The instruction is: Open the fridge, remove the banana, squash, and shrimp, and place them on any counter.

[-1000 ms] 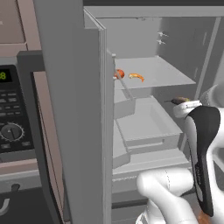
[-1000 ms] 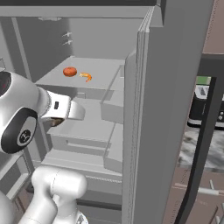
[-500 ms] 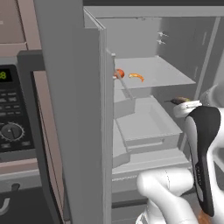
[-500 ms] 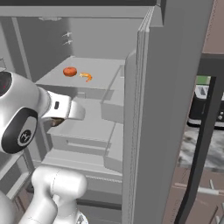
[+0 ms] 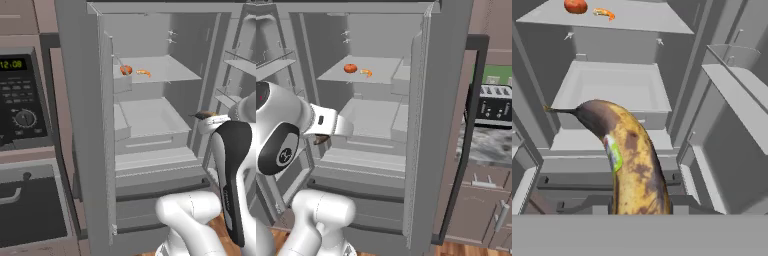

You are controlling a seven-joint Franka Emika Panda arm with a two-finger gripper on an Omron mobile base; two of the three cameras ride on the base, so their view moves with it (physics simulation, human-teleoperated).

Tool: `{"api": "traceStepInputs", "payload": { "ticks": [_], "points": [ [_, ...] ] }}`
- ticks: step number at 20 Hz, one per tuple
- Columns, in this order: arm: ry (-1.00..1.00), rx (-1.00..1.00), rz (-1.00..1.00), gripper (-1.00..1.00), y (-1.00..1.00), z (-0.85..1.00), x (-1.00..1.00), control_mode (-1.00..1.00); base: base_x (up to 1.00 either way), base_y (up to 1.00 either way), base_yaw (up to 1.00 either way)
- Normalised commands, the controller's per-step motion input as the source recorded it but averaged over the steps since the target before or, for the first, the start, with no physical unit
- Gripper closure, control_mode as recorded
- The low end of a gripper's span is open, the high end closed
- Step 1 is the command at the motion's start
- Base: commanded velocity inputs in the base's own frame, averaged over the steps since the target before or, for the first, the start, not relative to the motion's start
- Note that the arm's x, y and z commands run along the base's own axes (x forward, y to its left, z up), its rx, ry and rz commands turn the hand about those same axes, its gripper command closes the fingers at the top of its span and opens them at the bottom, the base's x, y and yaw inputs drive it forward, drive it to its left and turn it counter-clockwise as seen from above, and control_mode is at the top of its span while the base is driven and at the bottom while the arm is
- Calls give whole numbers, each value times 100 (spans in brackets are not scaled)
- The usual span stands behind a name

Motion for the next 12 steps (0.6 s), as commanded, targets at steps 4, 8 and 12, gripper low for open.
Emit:
{"api": "traceStepInputs", "payload": {
  "ticks": [4,8,12],
  "points": [
    [0,0,0,100,0,0,0,100,-88,0,-8],
    [0,0,0,100,0,0,0,100,-71,-2,-13],
    [0,0,0,100,0,0,0,100,-69,-22,-11]
  ]
}}
